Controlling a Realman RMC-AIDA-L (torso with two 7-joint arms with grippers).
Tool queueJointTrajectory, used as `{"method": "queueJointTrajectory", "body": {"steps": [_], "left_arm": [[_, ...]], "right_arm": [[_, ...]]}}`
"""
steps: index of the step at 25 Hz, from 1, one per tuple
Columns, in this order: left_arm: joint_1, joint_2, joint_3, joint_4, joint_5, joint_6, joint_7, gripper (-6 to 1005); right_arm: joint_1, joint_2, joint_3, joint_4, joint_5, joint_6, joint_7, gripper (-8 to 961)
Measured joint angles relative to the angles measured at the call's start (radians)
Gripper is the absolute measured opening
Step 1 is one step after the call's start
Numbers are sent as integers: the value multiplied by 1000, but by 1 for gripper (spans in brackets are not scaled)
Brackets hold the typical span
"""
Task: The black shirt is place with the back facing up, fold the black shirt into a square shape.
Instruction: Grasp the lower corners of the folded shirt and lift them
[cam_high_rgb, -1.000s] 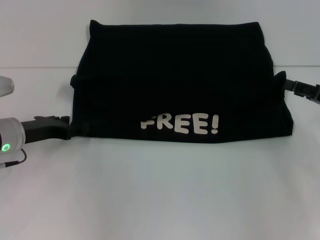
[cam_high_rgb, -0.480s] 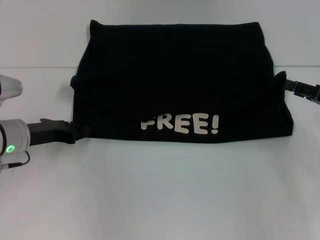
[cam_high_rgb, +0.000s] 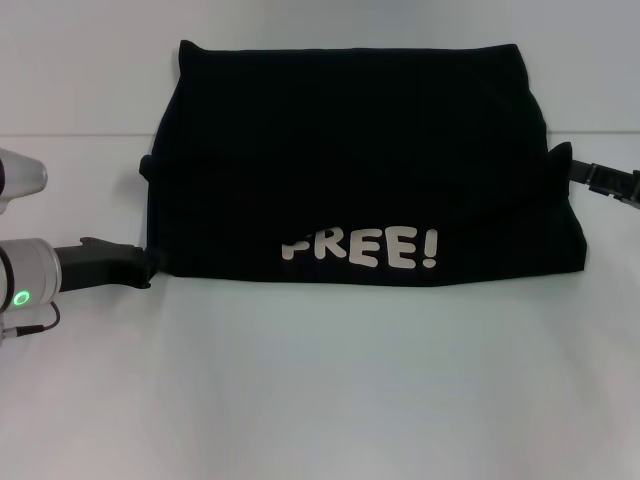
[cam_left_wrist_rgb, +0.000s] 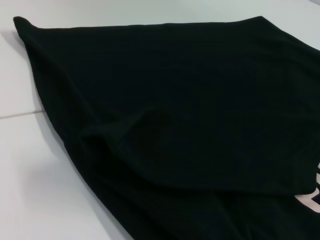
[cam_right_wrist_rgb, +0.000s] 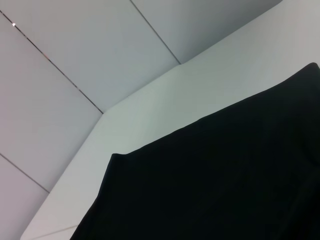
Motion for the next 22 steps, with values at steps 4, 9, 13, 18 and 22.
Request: {"method": "queueJointTrajectory", "body": {"steps": [4, 9, 13, 18, 22], "left_arm": [[0, 0, 0, 2, 0, 2, 0, 3], [1, 5, 1, 26, 1, 13, -18, 1], [7, 11, 1, 53, 8, 54, -32, 0], [7, 12, 0, 65, 28, 69, -50, 1], [3, 12, 1, 63, 28, 69, -51, 1]], "right_arm": [[-5, -8, -10, 2, -3, 0, 7, 625], [-6, -22, -14, 0, -55, 1, 39, 625], [6, -35, -14, -6, -151, 13, 96, 626], [22, -42, -14, -7, -238, 19, 142, 626], [38, -35, -16, 1, -284, 40, 145, 625]]}}
